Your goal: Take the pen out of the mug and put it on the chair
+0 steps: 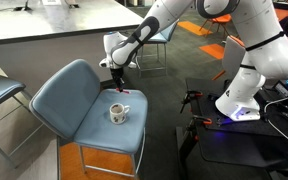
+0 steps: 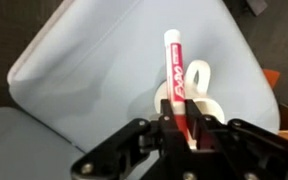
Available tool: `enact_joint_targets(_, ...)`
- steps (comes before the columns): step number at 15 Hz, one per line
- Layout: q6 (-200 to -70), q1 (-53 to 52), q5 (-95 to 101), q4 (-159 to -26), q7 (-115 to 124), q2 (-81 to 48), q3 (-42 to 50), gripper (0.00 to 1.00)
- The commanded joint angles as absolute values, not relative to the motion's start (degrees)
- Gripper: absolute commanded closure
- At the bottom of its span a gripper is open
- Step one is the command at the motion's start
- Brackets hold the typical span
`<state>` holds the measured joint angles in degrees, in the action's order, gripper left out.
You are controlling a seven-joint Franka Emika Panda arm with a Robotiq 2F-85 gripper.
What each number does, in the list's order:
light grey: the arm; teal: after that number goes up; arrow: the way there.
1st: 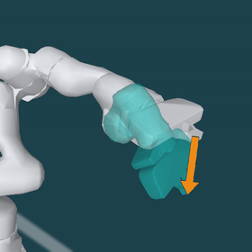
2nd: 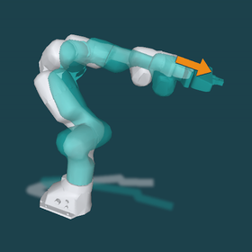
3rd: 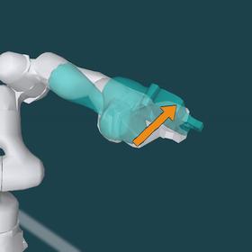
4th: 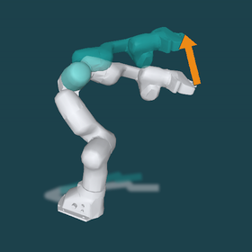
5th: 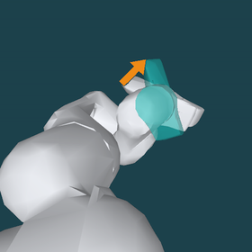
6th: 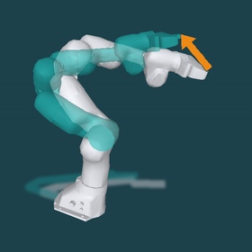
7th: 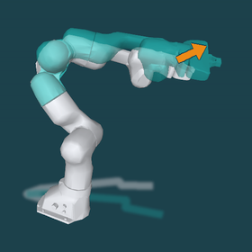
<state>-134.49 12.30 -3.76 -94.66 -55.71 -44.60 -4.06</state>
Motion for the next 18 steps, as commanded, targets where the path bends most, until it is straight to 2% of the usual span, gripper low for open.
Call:
enact_joint_targets(1,-128.76,14.61,-4.50,-90.23,-52.94,-47.39,-4.68,0.95)
enact_joint_targets(8,-118.53,19.78,-16.69,-75.77,-49.28,-58.45,-9.21,0.95)
enact_joint_targets(15,-119.61,20.65,-21.57,-64.18,-38.01,-67.42,-10.08,0.95)
enact_joint_targets(16,-119.30,20.30,-21.18,-63.24,-36.21,-67.99,-9.66,0.56)
enact_joint_targets(18,-119.38,19.18,-19.50,-62.19,-32.54,-68.38,-8.38,0.48)
